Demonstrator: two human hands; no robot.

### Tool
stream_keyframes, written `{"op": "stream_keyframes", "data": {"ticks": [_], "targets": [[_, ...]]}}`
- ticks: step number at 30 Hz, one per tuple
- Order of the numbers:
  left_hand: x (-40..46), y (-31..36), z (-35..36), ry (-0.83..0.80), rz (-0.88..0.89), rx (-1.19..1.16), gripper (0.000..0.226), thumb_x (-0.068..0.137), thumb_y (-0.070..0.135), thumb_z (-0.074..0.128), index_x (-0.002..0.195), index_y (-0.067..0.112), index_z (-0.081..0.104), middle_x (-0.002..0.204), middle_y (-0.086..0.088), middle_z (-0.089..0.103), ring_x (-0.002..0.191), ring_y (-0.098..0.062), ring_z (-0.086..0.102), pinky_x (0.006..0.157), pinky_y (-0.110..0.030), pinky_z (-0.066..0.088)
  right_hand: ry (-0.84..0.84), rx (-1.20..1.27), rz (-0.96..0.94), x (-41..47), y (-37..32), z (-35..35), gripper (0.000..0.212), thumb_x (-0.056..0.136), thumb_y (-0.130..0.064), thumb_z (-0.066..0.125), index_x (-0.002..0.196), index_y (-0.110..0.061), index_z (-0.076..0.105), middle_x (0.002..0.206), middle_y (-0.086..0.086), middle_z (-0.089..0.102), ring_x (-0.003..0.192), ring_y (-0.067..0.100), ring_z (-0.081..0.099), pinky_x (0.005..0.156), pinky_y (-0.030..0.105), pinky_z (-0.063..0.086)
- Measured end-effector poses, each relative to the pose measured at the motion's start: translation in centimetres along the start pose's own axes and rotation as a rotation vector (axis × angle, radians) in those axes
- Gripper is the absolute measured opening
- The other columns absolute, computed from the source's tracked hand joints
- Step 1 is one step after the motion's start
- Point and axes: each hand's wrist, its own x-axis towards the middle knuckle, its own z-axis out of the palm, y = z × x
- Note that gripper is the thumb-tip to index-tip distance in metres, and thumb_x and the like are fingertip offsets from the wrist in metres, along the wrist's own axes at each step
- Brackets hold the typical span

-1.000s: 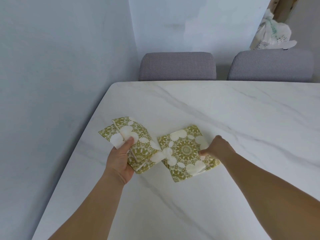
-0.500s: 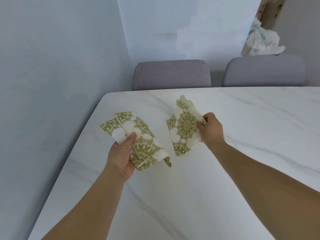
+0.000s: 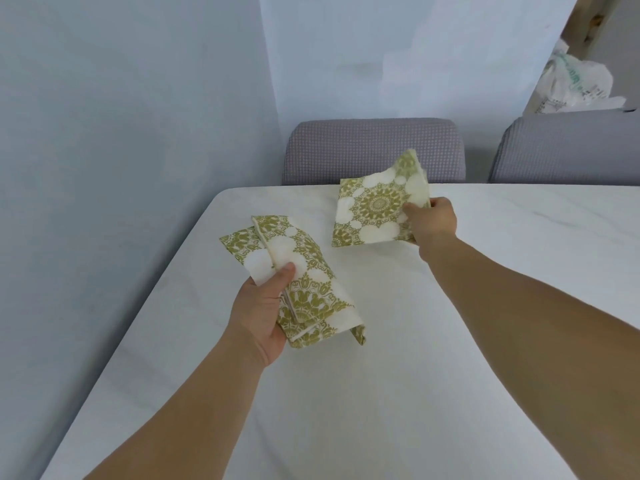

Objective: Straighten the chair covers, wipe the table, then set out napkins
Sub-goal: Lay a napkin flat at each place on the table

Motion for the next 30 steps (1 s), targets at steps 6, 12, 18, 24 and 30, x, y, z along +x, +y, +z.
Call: {"op": "stream_keyframes", "data": {"ticks": [6,12,18,24,30], "targets": [[1.0,-0.9,-0.8,-0.032,-0.039,-0.039,0.036,0.072,0.011,0.067,0.108,0.013,0.064,0.098,-0.011,0.073,0.086,-0.027,0.071,0.063,-0.043,0.059,-0.082,-0.344,0.032,1.2,4.2,0.7,0.043,0.084,-0.001,0.056,0.124,-0.012,0.048,0.103,0.011,0.063,0.093,0.031,0.065,0.083,0.043,0.054],[1.2,-1.0,-1.0,-0.048,-0.032,-0.042,0.039,0.068,0.012,0.068,0.107,0.014,0.065,0.099,-0.011,0.073,0.088,-0.027,0.071,0.063,-0.044,0.059,-0.094,-0.661,-0.391,0.1,4.4,1.1,0.033,0.09,-0.021,0.055,0.122,-0.017,0.055,0.118,0.007,0.058,0.106,0.024,0.054,0.078,0.032,0.043],[0.4,-0.8,-1.1,-0.044,-0.02,-0.039,0.04,0.069,0.012,0.068,0.108,0.014,0.065,0.099,-0.011,0.073,0.087,-0.027,0.071,0.062,-0.042,0.059,-0.433,-1.118,-0.76,-1.4,6.3,0.7,0.038,0.1,-0.036,0.036,0.135,-0.029,0.048,0.143,-0.002,0.044,0.133,0.02,0.037,0.106,0.037,0.031],[-0.8,0.6,-1.8,-0.042,0.013,-0.04,0.038,0.069,0.012,0.067,0.107,0.015,0.066,0.099,-0.01,0.073,0.088,-0.027,0.071,0.061,-0.041,0.058,-0.454,-1.045,-0.781,-1.3,6.6,-2.7,0.034,0.099,-0.029,0.043,0.129,-0.023,0.056,0.142,-0.001,0.047,0.134,0.019,0.039,0.109,0.033,0.031],[-2.1,1.3,-1.7,-0.016,0.025,-0.039,0.038,0.069,0.013,0.067,0.107,0.016,0.066,0.099,-0.009,0.073,0.088,-0.026,0.071,0.061,-0.042,0.058,-0.515,-1.07,-0.705,-2.0,6.8,-4.5,0.038,0.1,-0.03,0.04,0.136,-0.024,0.048,0.15,0.001,0.037,0.14,0.018,0.03,0.114,0.035,0.023]]}}
